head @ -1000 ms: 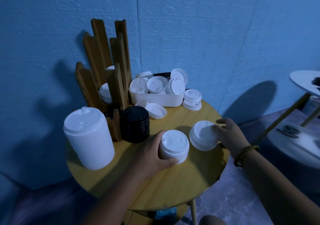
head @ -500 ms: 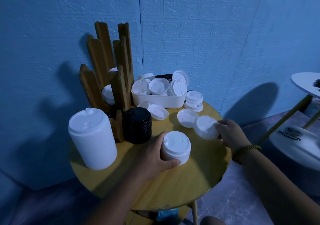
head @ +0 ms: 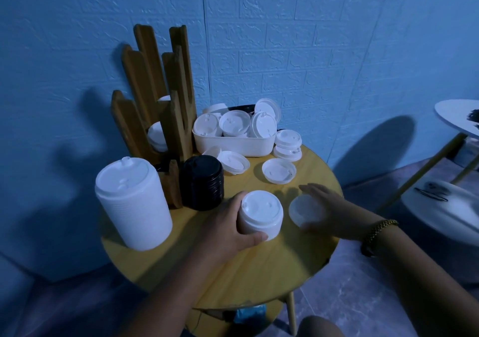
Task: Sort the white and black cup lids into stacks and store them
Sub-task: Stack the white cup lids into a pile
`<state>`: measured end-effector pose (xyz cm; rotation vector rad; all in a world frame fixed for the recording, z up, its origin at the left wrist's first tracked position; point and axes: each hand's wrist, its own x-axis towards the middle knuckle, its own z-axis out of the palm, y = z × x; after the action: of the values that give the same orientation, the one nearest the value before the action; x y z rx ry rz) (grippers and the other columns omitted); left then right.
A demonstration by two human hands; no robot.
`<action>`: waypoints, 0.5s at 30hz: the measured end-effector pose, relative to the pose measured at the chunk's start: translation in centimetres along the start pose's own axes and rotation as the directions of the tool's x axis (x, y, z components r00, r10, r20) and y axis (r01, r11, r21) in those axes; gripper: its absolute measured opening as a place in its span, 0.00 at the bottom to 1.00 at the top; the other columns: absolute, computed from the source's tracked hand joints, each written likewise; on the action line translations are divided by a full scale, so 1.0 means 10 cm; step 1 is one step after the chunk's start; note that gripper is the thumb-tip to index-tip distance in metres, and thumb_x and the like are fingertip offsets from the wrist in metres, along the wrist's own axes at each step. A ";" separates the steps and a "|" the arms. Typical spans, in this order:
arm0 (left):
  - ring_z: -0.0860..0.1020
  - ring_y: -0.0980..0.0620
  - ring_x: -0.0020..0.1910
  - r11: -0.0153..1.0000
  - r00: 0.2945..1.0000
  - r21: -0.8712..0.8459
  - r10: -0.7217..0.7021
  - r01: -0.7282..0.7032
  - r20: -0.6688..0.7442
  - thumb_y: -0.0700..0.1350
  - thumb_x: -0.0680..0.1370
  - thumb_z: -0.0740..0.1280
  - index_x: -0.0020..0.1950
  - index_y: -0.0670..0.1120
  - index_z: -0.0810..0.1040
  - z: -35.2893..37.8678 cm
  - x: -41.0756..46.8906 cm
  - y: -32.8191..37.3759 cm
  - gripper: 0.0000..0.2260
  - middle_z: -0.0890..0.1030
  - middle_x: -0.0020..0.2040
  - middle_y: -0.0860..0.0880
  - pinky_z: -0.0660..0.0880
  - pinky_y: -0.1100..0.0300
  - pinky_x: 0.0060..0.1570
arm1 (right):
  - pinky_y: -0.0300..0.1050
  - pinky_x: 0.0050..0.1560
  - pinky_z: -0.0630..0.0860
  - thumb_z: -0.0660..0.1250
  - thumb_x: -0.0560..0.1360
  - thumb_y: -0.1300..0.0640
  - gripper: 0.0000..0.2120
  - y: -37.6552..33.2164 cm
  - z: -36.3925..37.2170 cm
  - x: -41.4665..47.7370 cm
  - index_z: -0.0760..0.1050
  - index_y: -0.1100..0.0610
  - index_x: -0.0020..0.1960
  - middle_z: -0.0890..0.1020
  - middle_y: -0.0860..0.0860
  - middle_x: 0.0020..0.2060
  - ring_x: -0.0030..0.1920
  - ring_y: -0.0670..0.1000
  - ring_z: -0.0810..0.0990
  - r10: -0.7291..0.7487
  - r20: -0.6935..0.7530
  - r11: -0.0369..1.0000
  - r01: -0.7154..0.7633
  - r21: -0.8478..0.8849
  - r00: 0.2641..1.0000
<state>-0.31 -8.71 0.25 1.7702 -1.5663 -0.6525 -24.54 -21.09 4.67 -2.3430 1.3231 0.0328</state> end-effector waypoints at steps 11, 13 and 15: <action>0.68 0.55 0.67 0.999 0.999 -0.007 -0.036 0.036 0.003 0.57 0.68 0.79 0.80 0.61 0.56 -0.01 0.02 0.01 0.47 0.68 0.71 0.58 0.72 0.51 0.67 | 0.45 0.62 0.71 0.73 0.66 0.32 0.41 -0.73 0.24 -0.04 0.66 0.46 0.73 0.71 0.45 0.66 0.63 0.48 0.71 -0.212 -0.310 0.958 0.260 0.122 0.927; 0.68 0.52 0.71 0.999 0.999 0.010 -0.044 0.044 0.004 0.56 0.69 0.78 0.80 0.61 0.52 -0.01 0.02 0.01 0.48 0.66 0.75 0.54 0.72 0.48 0.68 | 0.46 0.62 0.71 0.72 0.66 0.31 0.41 -0.84 0.29 0.00 0.65 0.45 0.73 0.70 0.45 0.66 0.64 0.48 0.69 -0.223 -0.287 0.964 0.254 0.078 0.932; 0.67 0.50 0.73 0.998 0.998 0.017 -0.058 0.058 0.010 0.55 0.71 0.77 0.81 0.61 0.49 -0.02 0.02 0.01 0.48 0.64 0.78 0.53 0.72 0.47 0.69 | 0.45 0.61 0.69 0.71 0.67 0.30 0.41 -0.91 0.29 0.00 0.64 0.45 0.74 0.69 0.45 0.66 0.64 0.48 0.67 -0.208 -0.274 0.973 0.228 0.042 0.939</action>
<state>-0.23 -8.91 0.51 1.8335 -1.5368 -0.6796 -16.56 -15.99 5.40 -2.4806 1.1492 -0.4093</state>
